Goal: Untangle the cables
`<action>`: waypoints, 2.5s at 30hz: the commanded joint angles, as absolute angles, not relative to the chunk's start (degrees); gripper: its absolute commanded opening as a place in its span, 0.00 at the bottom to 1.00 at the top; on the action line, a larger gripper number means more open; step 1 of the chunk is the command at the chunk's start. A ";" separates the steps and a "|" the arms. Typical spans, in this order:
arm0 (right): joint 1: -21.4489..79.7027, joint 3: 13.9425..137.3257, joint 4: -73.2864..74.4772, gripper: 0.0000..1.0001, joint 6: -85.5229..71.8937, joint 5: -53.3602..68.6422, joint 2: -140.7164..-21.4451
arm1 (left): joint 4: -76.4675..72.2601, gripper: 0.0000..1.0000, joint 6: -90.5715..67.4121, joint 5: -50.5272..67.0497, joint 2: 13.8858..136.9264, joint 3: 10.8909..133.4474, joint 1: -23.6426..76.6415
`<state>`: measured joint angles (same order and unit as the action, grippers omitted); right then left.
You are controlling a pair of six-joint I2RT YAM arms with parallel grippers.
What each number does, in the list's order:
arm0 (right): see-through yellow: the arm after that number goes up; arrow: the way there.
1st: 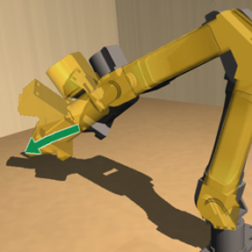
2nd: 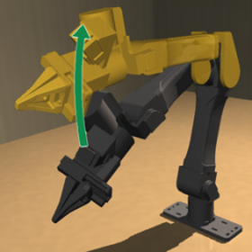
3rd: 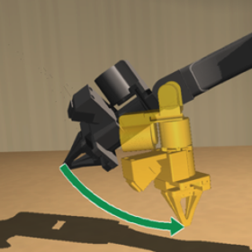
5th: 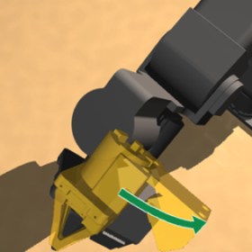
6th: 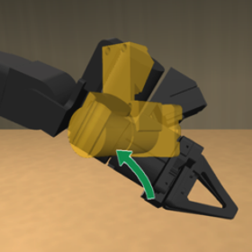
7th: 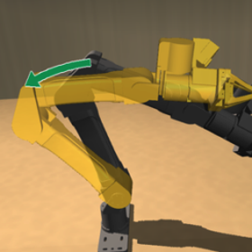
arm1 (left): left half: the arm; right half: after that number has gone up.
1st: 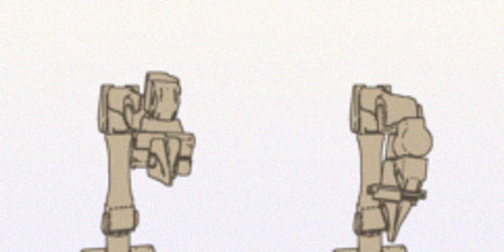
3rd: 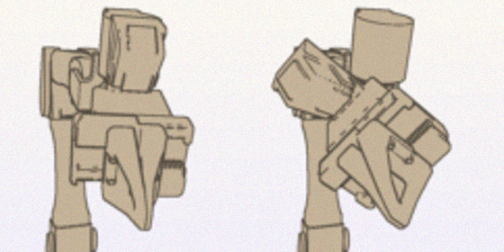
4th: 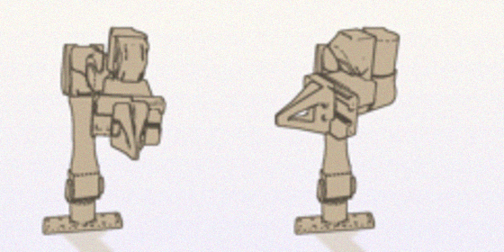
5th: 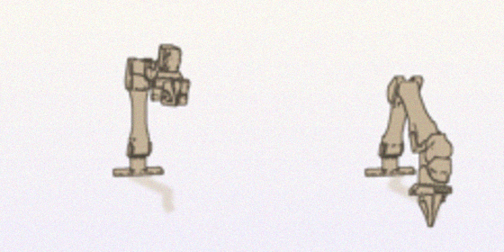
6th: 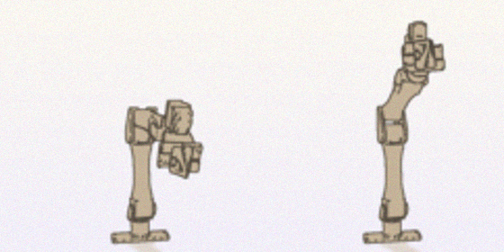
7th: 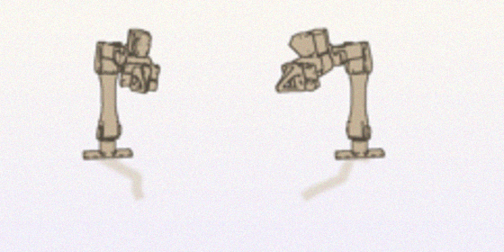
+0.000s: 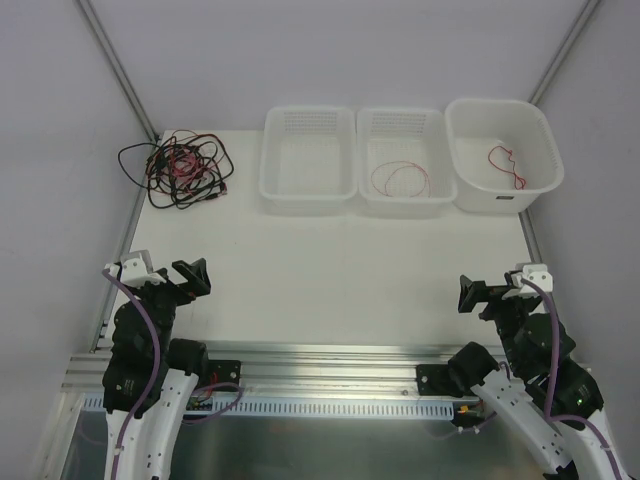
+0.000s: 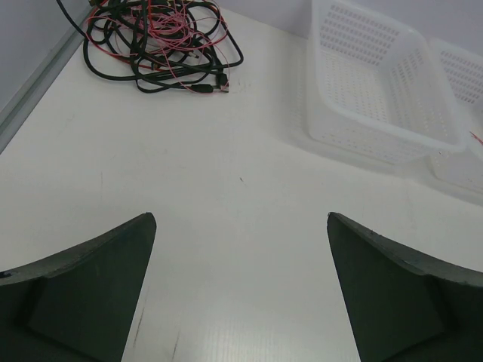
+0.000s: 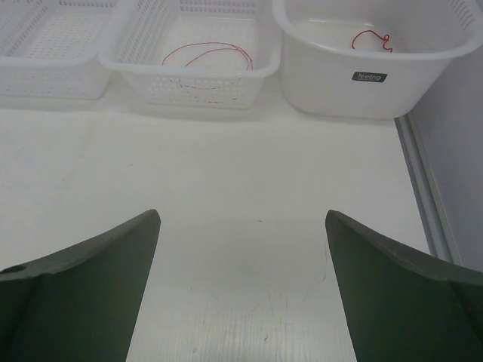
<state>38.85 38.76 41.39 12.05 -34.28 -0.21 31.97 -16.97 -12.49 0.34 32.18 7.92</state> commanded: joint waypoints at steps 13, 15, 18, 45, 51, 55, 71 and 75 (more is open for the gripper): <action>37.88 40.08 43.06 0.97 3.34 -45.17 10.11 | 30.41 0.99 -23.97 -6.96 5.64 32.16 8.09; 37.88 39.99 43.33 0.96 2.64 -44.74 10.37 | 30.23 0.99 -26.09 -3.36 13.06 34.79 8.09; 37.97 39.99 43.24 0.97 3.25 -41.32 10.55 | 30.23 0.99 -29.00 -1.50 27.91 40.31 8.09; 37.53 38.85 41.13 0.97 7.47 -28.13 10.37 | 10.02 0.99 -55.81 -18.19 101.58 76.28 -7.73; 37.18 38.58 40.69 0.97 8.08 -25.58 9.93 | 10.02 0.99 -56.25 -18.55 112.14 84.10 -9.58; 37.09 38.32 40.61 0.97 8.26 -25.05 9.41 | 10.02 0.97 -55.81 -15.83 117.50 89.02 -10.98; 35.95 38.32 39.64 0.97 9.23 -22.33 7.29 | 16.26 0.59 -55.54 -12.14 122.44 88.33 -13.00; 35.77 38.32 39.73 0.97 9.23 -22.24 7.91 | 17.58 0.24 -52.91 -8.97 122.52 89.74 -13.36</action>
<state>36.21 38.52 42.57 8.43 -23.05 -0.21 13.96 -53.93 -12.64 122.69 89.73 -13.21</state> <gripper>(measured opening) 0.967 0.343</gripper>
